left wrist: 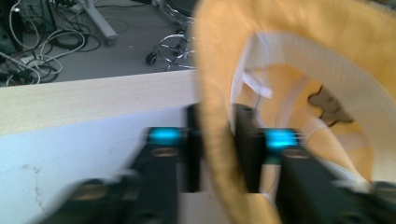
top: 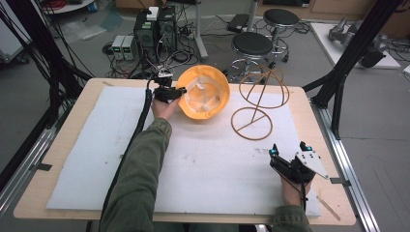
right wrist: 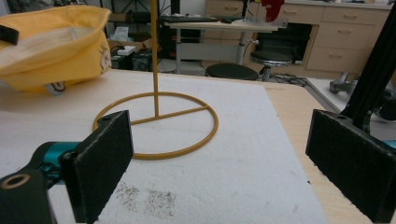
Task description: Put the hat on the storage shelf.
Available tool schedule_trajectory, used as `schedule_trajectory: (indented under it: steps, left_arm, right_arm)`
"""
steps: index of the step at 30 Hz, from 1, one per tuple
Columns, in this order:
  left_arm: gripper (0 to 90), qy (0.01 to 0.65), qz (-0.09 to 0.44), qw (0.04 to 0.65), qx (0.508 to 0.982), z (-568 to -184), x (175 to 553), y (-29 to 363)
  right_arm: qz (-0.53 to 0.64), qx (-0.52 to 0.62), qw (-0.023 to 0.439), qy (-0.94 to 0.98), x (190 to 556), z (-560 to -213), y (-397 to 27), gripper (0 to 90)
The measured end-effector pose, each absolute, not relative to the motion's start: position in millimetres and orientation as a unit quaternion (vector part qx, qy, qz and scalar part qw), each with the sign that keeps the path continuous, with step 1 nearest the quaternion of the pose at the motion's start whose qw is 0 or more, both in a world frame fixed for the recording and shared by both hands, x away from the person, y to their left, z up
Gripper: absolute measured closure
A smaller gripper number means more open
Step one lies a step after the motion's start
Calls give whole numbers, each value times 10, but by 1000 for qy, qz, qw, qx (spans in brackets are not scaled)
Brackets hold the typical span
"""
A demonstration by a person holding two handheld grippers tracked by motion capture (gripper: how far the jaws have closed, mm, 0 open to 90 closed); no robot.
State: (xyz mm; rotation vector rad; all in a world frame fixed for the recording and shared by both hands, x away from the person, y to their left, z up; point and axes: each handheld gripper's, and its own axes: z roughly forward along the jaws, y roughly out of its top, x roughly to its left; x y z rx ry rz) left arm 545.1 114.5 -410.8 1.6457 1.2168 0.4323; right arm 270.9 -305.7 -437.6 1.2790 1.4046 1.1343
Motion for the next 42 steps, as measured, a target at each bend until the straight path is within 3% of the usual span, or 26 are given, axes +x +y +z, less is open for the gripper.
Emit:
schedule_trajectory:
  steps: [2,23,28,42]
  left_arm:
    - [867,492,194,499,687,-4076,5431,1118]
    - [868,444,244,536,675,-3721,5243,1060]
    - [869,411,290,547,669,-3571,5157,1059]
    - [869,333,349,634,605,-3127,4890,975]
  right_arm:
    - [457,515,449,569,2713,-4379,-3061,64]
    - [460,513,449,569,2717,-4375,-3056,65]
    - [459,512,452,568,2714,-4372,-3061,65]
    - [458,514,451,567,2719,-4372,-3067,64]
